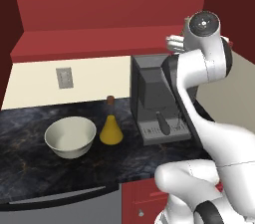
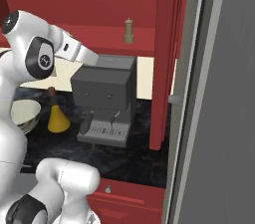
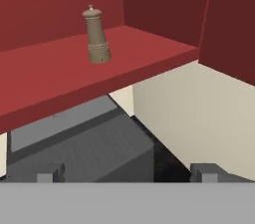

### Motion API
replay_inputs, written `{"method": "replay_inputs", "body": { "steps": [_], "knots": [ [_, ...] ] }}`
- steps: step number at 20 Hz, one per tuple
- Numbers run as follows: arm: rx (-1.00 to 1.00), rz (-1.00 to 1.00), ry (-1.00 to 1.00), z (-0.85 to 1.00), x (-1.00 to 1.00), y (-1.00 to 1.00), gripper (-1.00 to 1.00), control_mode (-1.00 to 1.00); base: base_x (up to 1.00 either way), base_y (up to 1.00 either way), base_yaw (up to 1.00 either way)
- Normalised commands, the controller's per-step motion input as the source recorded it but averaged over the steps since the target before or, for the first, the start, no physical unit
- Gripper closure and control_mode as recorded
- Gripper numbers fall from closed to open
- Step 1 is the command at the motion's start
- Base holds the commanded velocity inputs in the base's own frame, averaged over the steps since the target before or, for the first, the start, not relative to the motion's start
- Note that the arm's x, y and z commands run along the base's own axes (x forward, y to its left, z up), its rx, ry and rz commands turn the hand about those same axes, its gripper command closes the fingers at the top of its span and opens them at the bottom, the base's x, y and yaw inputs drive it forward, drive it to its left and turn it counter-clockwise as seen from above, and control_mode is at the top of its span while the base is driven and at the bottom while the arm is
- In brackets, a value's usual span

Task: Retrieve the bottle and the shaker from the cabinet and place them next to the mixing bowl on the counter. Then add garlic from the fridge to the mixing bowl.

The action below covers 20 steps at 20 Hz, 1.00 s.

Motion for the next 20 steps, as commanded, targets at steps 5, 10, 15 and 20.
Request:
{"method": "replay_inputs", "body": {
  "steps": [5,10,15,20],
  "knots": [
    [0.01,0.02,0.01,0.00,0.53,-0.51,-1.00,-1.00,0.00,0.00,0.00],
    [0.00,0.13,-0.01,0.04,0.79,-0.48,-1.00,-1.00,0.00,0.00,0.00],
    [0.00,0.18,0.00,0.11,0.81,-0.27,-1.00,-1.00,0.00,0.00,0.00],
    [-0.04,0.13,0.00,0.06,0.73,-0.04,-1.00,-1.00,0.00,0.00,0.00]
  ]
}}
